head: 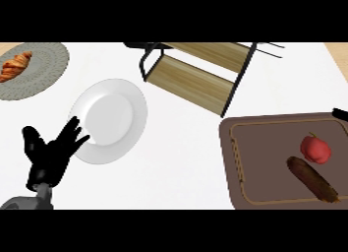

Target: Pick the sweet potato from the tray and place it in the tiered shelf

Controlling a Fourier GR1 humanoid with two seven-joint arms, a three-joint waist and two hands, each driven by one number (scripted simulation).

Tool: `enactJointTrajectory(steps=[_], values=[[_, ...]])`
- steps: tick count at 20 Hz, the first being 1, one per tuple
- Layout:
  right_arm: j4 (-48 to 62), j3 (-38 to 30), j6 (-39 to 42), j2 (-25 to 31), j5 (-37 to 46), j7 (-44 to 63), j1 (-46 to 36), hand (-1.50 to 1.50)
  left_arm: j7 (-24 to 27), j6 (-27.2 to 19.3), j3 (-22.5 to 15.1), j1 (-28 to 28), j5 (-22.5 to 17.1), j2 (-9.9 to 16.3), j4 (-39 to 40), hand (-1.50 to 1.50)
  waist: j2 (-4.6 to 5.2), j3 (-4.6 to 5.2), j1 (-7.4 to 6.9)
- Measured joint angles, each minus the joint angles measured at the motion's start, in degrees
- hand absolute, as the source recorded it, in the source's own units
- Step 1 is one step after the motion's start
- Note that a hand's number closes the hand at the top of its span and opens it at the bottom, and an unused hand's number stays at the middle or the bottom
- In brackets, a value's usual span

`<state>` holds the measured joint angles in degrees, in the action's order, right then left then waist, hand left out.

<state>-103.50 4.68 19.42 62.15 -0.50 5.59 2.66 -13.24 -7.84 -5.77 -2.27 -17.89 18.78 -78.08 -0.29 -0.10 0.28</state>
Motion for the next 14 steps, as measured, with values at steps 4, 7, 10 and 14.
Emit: enactJointTrajectory(steps=[4,7,10,14], values=[[-2.74,2.74,-0.74,-2.69,6.03,3.42,1.31,-1.50,0.16,0.30,0.27,0.24,0.45,-0.70,-0.28,0.00,0.00,-0.06,-0.07],[-2.65,3.91,-0.14,-4.35,10.25,4.78,1.71,-1.50,-0.27,0.95,1.13,0.08,0.42,-0.69,-0.17,0.00,0.05,-0.06,-0.17],[-2.98,3.54,-0.25,-6.58,13.87,5.84,3.01,-1.50,-0.58,1.16,1.54,-0.03,1.26,-1.01,0.01,0.00,0.04,-0.09,-0.10],[-1.23,2.55,-0.32,-9.09,18.68,5.27,3.33,-1.50,-2.15,1.39,2.31,-1.12,1.95,-1.33,0.34,0.00,0.06,-0.10,-0.18]])
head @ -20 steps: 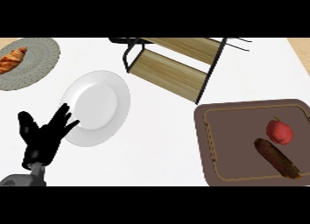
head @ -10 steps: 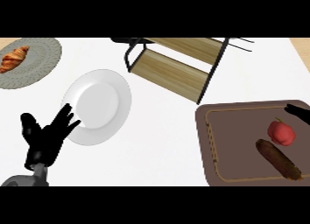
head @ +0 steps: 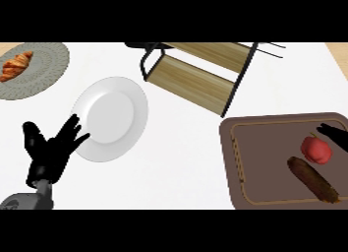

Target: Pick the sweet potato from the tray and place it in the tiered shelf

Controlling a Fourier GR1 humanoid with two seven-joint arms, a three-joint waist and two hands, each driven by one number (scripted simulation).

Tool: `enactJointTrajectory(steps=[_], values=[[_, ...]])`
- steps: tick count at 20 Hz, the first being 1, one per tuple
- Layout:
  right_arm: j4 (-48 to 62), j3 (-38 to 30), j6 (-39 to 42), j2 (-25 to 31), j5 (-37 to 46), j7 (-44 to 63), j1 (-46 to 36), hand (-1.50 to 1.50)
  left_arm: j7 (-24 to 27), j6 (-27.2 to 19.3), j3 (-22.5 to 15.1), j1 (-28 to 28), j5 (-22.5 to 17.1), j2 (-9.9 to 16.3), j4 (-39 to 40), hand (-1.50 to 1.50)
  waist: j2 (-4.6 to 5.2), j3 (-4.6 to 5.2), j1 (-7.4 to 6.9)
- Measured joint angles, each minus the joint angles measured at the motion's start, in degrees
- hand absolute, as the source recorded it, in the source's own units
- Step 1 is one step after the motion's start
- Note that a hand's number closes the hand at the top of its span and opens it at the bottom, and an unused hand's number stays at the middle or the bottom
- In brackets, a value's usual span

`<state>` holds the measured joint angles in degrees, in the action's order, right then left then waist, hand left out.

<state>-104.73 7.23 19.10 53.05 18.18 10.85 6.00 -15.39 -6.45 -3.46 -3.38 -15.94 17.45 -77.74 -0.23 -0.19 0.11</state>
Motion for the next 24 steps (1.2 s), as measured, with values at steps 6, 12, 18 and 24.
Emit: enactJointTrajectory(steps=[6,12,18,24], values=[[-3.06,-1.17,1.30,-4.87,5.52,1.77,2.07,-1.50,1.09,0.95,1.08,1.07,1.34,-1.29,-0.34,0.00,-0.05,-0.02,0.05],[-1.31,-0.58,1.41,-9.64,12.19,1.22,1.84,-1.50,-0.18,1.45,1.96,0.85,2.42,-2.07,-0.98,0.00,-0.01,-0.04,-0.06],[5.57,-0.15,-1.28,-13.93,19.80,-1.57,-0.37,-1.50,-0.38,2.21,2.74,0.72,3.56,-2.82,-0.96,0.00,0.03,-0.02,-0.17],[10.25,-1.29,-3.94,-17.05,24.55,-6.23,-1.44,-1.50,0.35,2.52,3.51,0.86,5.10,-3.89,-0.45,0.00,-0.09,-0.10,-0.14]])
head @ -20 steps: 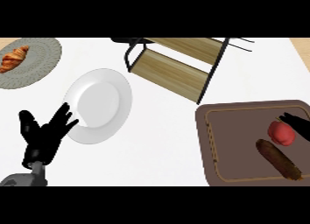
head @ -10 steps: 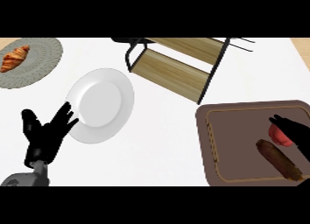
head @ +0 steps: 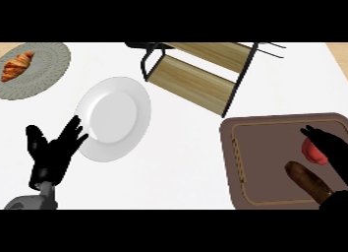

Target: Pick the sweet potato from the tray and place it in the tiered shelf

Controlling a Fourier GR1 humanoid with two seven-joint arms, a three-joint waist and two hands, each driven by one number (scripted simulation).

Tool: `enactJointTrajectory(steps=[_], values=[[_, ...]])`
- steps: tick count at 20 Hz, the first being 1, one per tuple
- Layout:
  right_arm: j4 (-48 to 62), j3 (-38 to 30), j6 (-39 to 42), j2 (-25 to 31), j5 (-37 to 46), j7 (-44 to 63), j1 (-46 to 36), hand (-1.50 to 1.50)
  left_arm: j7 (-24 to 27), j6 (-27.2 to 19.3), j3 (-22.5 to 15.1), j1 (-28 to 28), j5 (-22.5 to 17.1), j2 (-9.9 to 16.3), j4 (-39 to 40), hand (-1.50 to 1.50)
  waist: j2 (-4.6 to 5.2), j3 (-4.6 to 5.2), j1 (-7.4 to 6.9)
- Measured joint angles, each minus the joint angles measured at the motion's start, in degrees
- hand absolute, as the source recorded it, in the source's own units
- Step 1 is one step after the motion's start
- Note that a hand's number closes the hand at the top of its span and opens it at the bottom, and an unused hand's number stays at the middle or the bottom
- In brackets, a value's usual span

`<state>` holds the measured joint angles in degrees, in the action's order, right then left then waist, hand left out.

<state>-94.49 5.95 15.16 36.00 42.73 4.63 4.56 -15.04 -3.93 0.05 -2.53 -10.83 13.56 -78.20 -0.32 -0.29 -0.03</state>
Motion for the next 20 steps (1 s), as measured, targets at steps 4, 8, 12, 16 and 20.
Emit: enactJointTrajectory(steps=[4,8,12,16,20], values=[[4.10,-1.32,-0.62,-2.28,1.43,-3.27,-2.10,-1.50,-0.25,1.38,1.33,-0.41,-0.14,0.12,0.43,0.00,0.01,0.04,-0.05],[6.74,-0.99,-1.47,-5.25,3.97,-4.74,-3.47,-1.50,1.20,2.05,2.03,-0.41,0.62,-0.49,1.20,0.00,-0.08,0.07,-0.05],[8.13,0.15,1.12,-4.07,5.87,-7.19,-4.69,1.50,0.24,1.68,1.65,-0.22,1.12,-1.42,-0.16,0.00,-0.14,0.35,-0.23],[8.61,3.47,1.21,-2.56,9.58,-11.01,-5.15,1.50,-0.70,2.30,2.18,-0.05,0.69,-1.00,-0.83,0.00,-0.35,0.87,-0.39],[8.69,3.99,0.43,-3.81,9.76,-14.03,-4.66,1.50,-2.29,2.82,2.41,-0.01,0.58,-0.60,-1.54,0.00,-0.53,1.36,-0.33]])
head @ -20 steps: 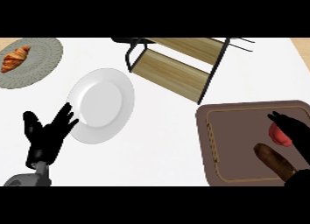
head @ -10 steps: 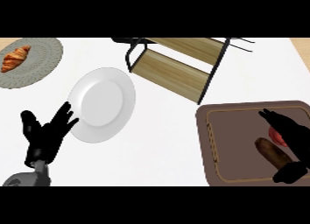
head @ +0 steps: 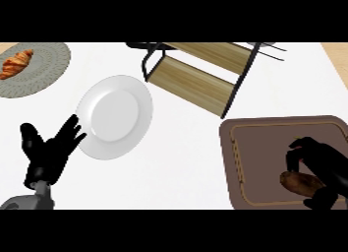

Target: Pick the sweet potato from the tray and place it in the tiered shelf

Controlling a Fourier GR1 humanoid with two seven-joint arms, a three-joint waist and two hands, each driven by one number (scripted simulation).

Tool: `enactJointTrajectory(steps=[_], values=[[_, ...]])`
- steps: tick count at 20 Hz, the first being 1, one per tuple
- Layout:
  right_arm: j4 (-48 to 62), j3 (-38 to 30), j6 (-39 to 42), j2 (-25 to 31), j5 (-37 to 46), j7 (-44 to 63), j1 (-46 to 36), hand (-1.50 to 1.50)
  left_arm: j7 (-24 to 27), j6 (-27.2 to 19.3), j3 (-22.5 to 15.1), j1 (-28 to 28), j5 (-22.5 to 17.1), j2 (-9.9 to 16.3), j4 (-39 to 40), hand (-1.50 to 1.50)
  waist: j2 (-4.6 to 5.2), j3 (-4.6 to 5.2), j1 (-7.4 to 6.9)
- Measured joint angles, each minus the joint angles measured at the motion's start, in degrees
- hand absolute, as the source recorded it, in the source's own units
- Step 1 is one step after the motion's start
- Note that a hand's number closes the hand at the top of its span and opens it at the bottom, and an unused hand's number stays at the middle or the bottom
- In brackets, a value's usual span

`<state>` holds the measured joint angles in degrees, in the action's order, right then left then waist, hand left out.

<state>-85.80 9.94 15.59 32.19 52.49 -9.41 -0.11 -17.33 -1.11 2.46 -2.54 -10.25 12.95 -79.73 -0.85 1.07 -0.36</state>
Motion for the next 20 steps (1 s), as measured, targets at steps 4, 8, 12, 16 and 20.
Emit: enactJointTrajectory(steps=[4,8,12,16,20], values=[[-3.50,-0.39,-0.35,-0.07,-1.11,-3.22,3.09,1.50,0.96,-0.03,0.35,0.12,0.55,-0.30,0.85,0.00,0.01,-0.31,0.41],[-9.37,1.15,-0.77,-5.56,-0.71,1.99,4.47,1.50,1.26,-0.28,0.20,0.30,1.14,-0.60,0.55,0.00,0.15,-0.53,0.52],[-10.98,2.22,-1.44,-17.79,0.24,15.90,1.88,1.50,1.28,0.06,-0.16,-0.25,1.07,-0.78,0.17,0.00,0.48,-0.16,-0.37],[-12.19,4.47,-7.07,-26.58,0.64,28.35,-2.38,1.50,0.81,0.45,-0.59,-1.02,1.08,-0.77,0.45,0.00,0.81,-0.60,-1.70],[-14.12,7.41,-13.53,-30.04,3.39,41.05,-9.63,1.50,0.59,0.91,-1.43,-1.47,1.27,-1.10,0.80,0.00,0.64,-0.65,-3.10]])
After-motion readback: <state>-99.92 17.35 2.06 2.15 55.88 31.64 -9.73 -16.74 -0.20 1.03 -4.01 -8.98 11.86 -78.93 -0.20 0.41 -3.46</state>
